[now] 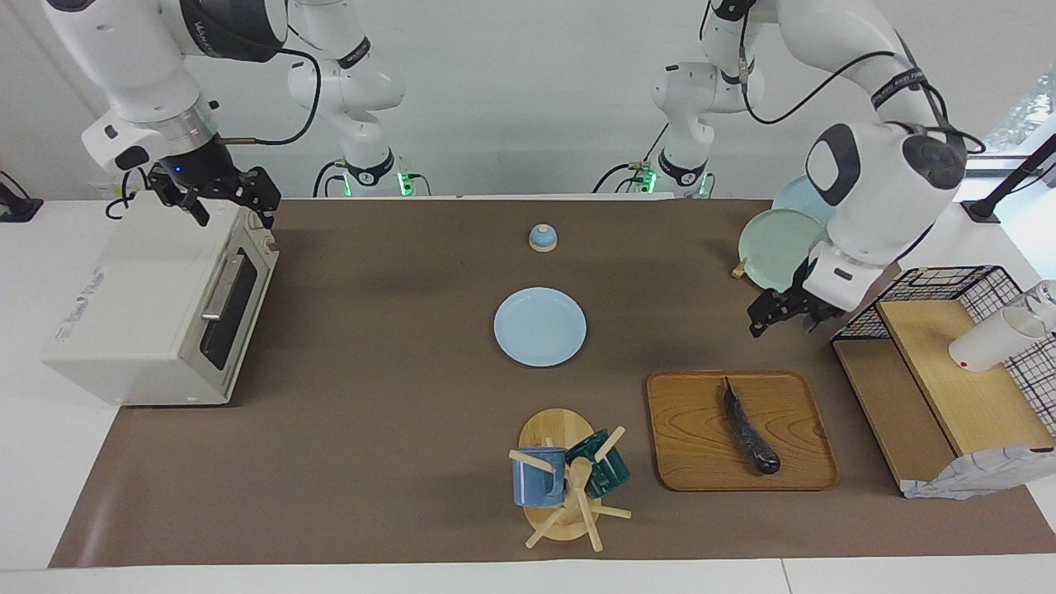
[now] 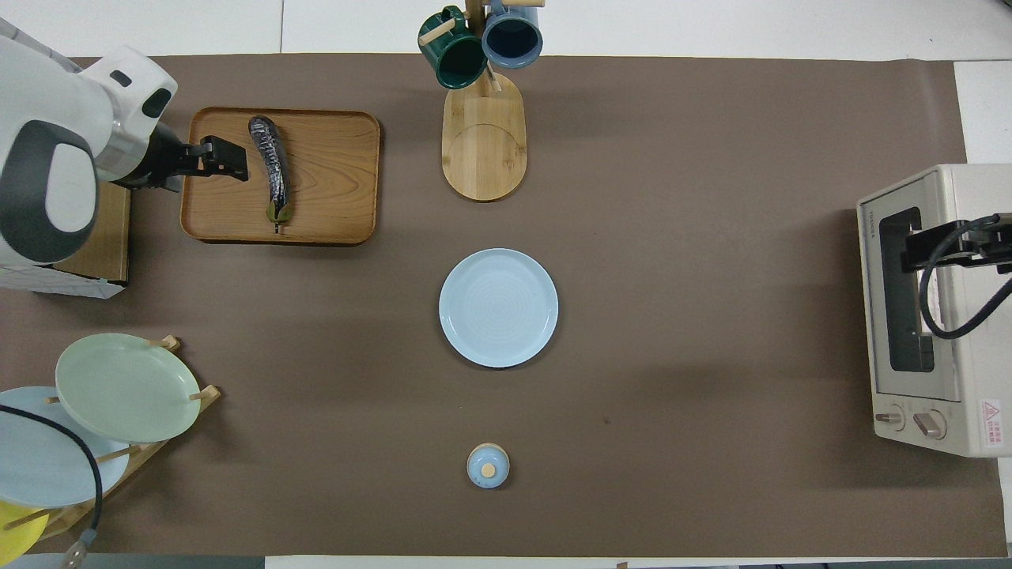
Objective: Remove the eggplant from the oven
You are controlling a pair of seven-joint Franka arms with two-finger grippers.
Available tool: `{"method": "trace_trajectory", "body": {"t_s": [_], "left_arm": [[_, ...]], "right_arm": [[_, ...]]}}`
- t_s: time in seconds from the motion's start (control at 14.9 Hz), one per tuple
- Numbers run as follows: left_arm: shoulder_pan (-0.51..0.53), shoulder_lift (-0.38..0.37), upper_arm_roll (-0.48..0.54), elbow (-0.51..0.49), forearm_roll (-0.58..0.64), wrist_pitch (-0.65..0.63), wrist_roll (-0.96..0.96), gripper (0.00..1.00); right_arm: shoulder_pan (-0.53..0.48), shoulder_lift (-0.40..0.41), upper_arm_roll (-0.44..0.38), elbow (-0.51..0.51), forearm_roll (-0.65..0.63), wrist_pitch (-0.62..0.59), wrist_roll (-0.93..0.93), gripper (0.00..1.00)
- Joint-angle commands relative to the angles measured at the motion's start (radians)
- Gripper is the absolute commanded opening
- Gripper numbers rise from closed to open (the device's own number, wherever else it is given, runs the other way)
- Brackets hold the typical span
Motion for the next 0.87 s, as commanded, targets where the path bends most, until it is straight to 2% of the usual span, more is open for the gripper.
{"method": "trace_trajectory", "body": {"t_s": [0.0, 0.13, 0.4, 0.67, 0.8], "left_arm": [[0.034, -0.144, -0.003, -0.057, 0.012, -0.117, 0.004, 1.0], [0.034, -0.19, -0.001, -0.052, 0.021, -0.17, 0.003, 1.0], [0.02, -0.215, -0.004, -0.025, 0.119, -0.227, -0.045, 1.0], [0.02, -0.243, -0.02, -0.025, 0.121, -0.332, -0.04, 1.0], [0.03, -0.243, -0.035, -0.031, 0.077, -0.369, -0.042, 1.0]], "right_arm": [[-0.003, -0.012, -0.007, -0.007, 0.028, 0.027, -0.024, 1.0], [-0.003, -0.012, -0.005, -0.009, 0.049, 0.065, -0.019, 1.0], [-0.002, -0.006, -0.005, -0.006, 0.054, -0.01, -0.024, 1.0], [0.001, -0.006, -0.002, -0.007, 0.053, -0.042, -0.025, 1.0], [0.001, -0.006, -0.001, -0.007, 0.051, -0.039, -0.027, 1.0]]}}
